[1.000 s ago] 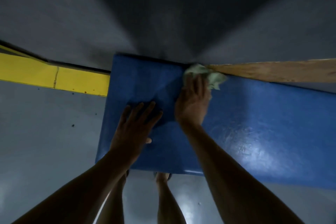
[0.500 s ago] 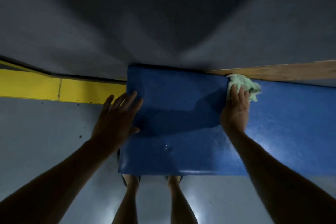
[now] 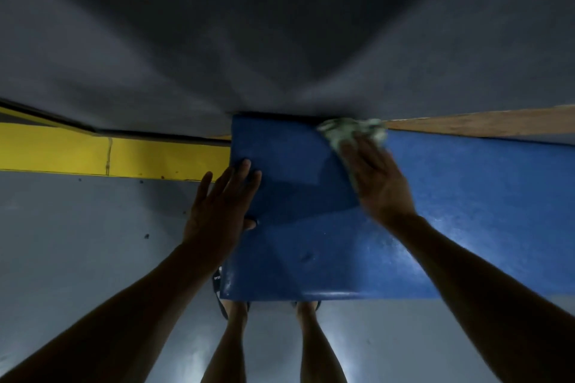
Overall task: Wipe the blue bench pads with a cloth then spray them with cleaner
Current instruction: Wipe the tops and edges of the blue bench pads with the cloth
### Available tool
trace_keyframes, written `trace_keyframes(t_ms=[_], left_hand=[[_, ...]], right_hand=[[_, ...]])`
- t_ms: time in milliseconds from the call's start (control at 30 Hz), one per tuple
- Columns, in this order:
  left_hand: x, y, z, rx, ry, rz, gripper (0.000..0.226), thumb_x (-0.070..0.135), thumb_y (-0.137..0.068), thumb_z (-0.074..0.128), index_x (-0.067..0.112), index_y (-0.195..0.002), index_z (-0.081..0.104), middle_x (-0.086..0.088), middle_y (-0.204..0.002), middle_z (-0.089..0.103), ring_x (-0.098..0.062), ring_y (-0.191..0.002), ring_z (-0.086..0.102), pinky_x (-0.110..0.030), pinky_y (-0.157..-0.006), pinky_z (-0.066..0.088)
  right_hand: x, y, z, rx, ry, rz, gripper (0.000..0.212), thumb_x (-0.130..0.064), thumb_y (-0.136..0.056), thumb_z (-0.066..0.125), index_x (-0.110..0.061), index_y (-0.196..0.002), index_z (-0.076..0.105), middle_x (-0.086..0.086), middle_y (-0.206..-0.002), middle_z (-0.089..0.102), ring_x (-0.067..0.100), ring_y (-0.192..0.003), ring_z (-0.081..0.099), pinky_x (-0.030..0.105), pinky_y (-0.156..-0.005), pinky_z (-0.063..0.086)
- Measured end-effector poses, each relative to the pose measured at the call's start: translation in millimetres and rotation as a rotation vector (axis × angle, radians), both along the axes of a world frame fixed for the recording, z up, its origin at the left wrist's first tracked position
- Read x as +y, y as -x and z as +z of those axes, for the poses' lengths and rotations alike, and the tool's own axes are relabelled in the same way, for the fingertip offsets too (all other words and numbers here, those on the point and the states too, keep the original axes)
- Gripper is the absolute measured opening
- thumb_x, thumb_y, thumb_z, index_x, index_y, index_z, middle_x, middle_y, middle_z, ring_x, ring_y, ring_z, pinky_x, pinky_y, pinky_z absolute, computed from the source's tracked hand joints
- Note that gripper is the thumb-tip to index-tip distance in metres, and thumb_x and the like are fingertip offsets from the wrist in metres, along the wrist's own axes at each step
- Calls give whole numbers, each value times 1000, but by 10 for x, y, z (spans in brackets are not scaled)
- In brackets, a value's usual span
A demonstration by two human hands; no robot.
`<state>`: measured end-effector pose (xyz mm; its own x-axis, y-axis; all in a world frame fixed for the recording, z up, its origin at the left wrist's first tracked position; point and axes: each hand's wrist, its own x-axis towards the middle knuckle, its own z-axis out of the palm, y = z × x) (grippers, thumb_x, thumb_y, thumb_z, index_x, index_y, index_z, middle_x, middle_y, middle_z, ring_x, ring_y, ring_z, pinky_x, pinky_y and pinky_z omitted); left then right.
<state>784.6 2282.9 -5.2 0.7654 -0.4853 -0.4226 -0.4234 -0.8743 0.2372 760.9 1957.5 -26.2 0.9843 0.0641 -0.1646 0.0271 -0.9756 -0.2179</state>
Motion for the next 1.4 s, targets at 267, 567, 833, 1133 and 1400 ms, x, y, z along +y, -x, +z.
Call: trace_keyframes(t_ms=[267,567,833,1133,1400], left_hand=[[-38,-16,-28,-3,-14,-11,103,43,-70,83,19,-153,29,-7,-164,20,-30,-145,32,-53,-118,25],[-4,-17,-45,-17,5,-28,105,44,-63,87,16,-151,36,-9,-161,28,-33,-140,41,-55,-114,30],[-8,-32,-28,35,8,-36,95,49,-85,68,22,-157,12,-3,-166,2,-26,-151,15,-48,-122,12],[1,-16,-23,-11,21,-32,94,49,-78,76,21,-154,28,-4,-165,12,-28,-148,25,-50,-119,21],[-23,15,-45,-21,26,-8,97,45,-76,78,19,-154,27,-5,-165,16,-28,-147,28,-51,-118,26]], right_hand=[[645,-88,-124,-63,-85,-759,57,-15,-95,29,-7,-151,42,17,-158,35,37,-150,24,48,-122,19],[805,386,19,21,-66,228,73,-2,-88,45,-22,-156,32,3,-166,20,25,-154,15,46,-124,19],[423,521,29,-11,-70,-799,67,-21,-91,21,-17,-157,30,11,-165,19,31,-154,12,51,-122,22],[1437,934,19,30,-133,22,70,-8,-91,38,-26,-158,27,-1,-167,16,20,-155,10,49,-124,20],[-68,1407,68,41,62,-534,62,-11,-97,35,-21,-157,30,6,-166,21,27,-152,22,54,-117,31]])
